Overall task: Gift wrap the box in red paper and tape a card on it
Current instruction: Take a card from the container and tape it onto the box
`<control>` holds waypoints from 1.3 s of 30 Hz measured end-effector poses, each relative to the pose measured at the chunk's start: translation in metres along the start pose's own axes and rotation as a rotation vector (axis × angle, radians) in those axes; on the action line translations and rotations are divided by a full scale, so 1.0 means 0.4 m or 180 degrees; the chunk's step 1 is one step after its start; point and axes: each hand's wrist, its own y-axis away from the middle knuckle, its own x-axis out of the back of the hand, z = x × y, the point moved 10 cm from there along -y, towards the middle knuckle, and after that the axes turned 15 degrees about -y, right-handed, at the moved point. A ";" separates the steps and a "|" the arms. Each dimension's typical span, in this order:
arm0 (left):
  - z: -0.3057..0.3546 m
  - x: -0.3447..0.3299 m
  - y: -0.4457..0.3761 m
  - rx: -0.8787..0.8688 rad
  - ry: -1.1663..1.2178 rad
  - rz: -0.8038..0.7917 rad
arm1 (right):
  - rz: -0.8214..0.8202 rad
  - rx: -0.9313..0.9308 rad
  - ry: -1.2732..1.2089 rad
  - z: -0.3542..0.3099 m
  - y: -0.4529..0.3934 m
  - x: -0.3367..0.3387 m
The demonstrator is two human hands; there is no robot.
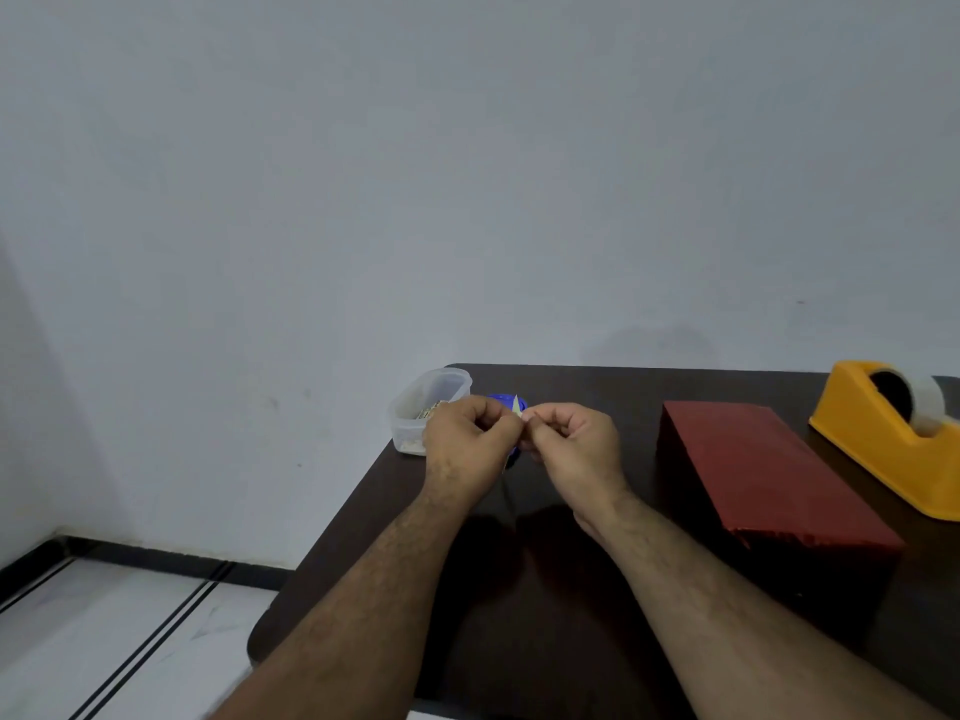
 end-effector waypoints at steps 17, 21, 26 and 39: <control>-0.072 0.057 0.001 0.0589 -0.0021 0.0795 | 0.1080 0.1114 0.2054 -0.386 -0.039 0.087; -0.059 0.009 0.005 0.0472 -0.1232 0.0234 | 0.1192 0.1518 0.2430 -0.478 -0.017 0.144; 0.016 -0.035 0.021 0.0065 -0.1997 -0.0338 | 0.1076 0.2398 0.3035 -0.527 0.043 0.159; 0.385 -0.129 0.081 0.1097 0.0804 -0.1534 | 0.0118 0.4843 0.4223 -0.537 0.173 0.117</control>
